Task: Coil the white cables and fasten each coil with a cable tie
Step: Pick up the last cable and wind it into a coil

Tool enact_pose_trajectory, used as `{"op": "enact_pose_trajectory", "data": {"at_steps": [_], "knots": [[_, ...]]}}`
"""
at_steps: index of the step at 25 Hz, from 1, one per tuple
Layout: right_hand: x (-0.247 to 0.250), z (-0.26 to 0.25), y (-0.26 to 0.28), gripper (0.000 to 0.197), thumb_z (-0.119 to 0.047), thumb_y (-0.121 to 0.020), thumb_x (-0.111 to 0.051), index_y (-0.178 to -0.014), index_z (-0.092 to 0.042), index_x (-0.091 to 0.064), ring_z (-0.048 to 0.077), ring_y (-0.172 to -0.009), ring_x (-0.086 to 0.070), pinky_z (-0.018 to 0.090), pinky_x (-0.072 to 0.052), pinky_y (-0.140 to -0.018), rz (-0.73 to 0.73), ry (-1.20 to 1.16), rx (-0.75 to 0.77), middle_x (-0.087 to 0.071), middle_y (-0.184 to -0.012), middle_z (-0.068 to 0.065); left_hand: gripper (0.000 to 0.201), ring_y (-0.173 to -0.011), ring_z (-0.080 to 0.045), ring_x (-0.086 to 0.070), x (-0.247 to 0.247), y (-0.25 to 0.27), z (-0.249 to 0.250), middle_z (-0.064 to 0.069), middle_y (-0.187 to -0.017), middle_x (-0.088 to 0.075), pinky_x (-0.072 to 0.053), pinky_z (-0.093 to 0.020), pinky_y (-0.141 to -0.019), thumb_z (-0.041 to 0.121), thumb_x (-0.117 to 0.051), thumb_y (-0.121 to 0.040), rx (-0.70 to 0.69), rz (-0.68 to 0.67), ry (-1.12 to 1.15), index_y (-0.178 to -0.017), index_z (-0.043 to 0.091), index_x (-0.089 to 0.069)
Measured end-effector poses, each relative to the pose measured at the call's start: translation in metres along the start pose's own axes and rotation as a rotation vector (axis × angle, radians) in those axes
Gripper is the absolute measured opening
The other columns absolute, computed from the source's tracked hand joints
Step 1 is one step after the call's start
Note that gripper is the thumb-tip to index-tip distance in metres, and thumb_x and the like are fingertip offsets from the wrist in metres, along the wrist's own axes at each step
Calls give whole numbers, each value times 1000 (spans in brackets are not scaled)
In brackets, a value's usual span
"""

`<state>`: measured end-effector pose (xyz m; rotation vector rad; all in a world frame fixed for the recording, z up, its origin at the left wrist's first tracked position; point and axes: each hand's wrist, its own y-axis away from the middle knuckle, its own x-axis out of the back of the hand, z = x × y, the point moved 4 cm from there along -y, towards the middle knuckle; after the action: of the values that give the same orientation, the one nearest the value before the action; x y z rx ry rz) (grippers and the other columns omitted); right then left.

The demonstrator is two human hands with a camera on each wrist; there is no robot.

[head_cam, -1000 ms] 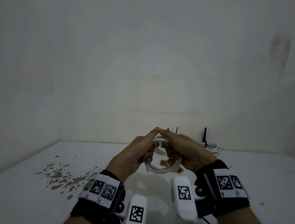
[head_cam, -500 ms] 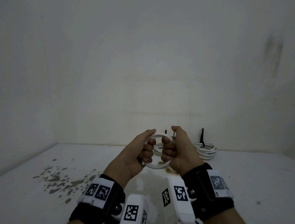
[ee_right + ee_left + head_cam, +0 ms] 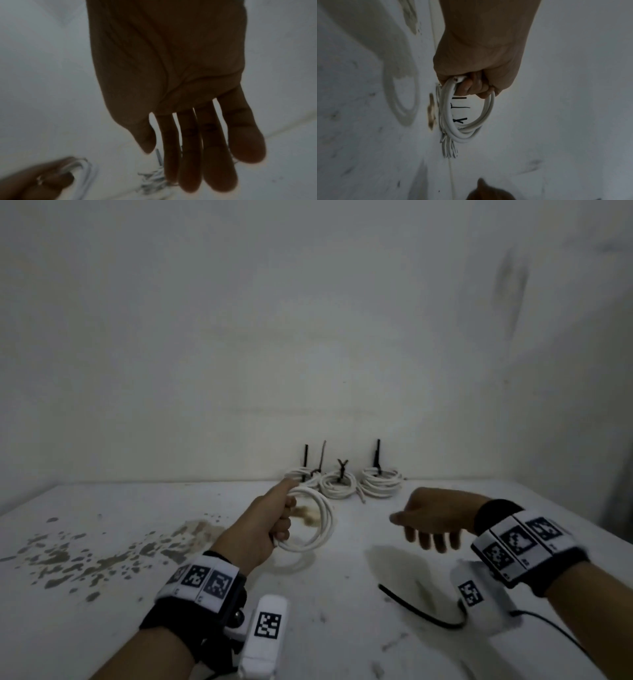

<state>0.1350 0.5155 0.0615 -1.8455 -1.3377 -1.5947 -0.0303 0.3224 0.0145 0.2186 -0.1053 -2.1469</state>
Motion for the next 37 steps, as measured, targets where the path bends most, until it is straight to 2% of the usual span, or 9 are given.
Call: {"op": "enact_pose_trajectory", "data": {"at_steps": [3, 7, 11, 15, 18, 21, 25, 34, 37], "knots": [[-15, 35, 23, 64, -65, -97, -38, -84, -13, -71, 9, -52, -59, 23, -44, -59, -185, 385, -135, -69, -70, -2, 42, -35, -9, -18, -22, -3, -9, 7, -46, -24, -18, -22, -41, 40, -56, -95, 29, -29, -14, -62, 18, -42], [-41, 53, 33, 56, -58, -96, -49, -80, -9, -70, 4, -41, -56, 20, -43, -52, -259, 406, -135, -73, -75, 2, 41, -32, -8, -20, -61, 0, -23, 8, -40, -27, -21, -23, -41, 43, -55, -94, 75, -70, -55, -64, 17, -45], [-51, 54, 29, 36, -31, -94, -61, -92, 3, -71, 17, -49, -64, 25, -52, -46, -136, -1, -70, -76, -90, 16, 39, -31, -8, -20, -87, 2, -32, 9, -42, -25, -23, -25, -44, 43, -56, -94, 93, -94, -29, -68, 16, -46], [-31, 44, 38, 32, -30, -94, -66, -85, 1, -64, 28, -53, -67, 30, -51, -44, 247, -620, 62, -74, -84, 16, 38, -30, -9, -25, -94, 3, -33, 5, -49, -31, -27, -22, -40, 44, -60, -92, 84, -67, -31, -69, 14, -50], [-18, 34, 47, 31, -27, -91, -71, -79, -1, -59, 29, -50, -65, 27, -44, -39, 390, -912, 129, -74, -80, 19, 40, -32, -10, -25, -92, 2, -33, 5, -44, -30, -27, -24, -44, 44, -60, -92, 84, -64, -1, -67, 15, -48], [-16, 26, 54, 29, -24, -88, -75, -82, -4, -55, 26, -47, -61, 25, -41, -37, 402, -1108, 189, -72, -73, 16, 42, -32, -9, -25, -87, -2, -33, 7, -43, -28, -27, -25, -44, 45, -58, -92, 86, -43, 26, -64, 17, -45], [-18, 16, 59, 25, -15, -86, -77, -85, -5, -55, 25, -50, -62, 30, -55, -48, 465, -1284, 236, -67, -68, 17, 45, -30, -9, -23, -81, -4, -32, 4, -49, -27, -26, -25, -44, 47, -57, -92, 80, 3, 80, -60, 18, -43], [-35, -24, 53, 20, -16, -92, -70, -82, -4, -57, 26, -53, -65, 29, -57, -54, 348, -1354, 304, -68, -69, 15, 43, -31, -9, -26, -66, 0, -30, 9, -36, -35, -28, -25, -45, 45, -55, -94, 26, -2, 115, -62, 18, -45], [-39, -36, 48, 16, -13, -92, -69, -87, 0, -60, 29, -63, -69, 33, -61, -65, 324, -1365, 322, -69, -77, 20, 48, -34, -10, -24, -59, 5, -25, 8, -38, -32, -26, -25, -45, 45, -51, -95, -3, -29, 121, -57, 19, -43]]}}
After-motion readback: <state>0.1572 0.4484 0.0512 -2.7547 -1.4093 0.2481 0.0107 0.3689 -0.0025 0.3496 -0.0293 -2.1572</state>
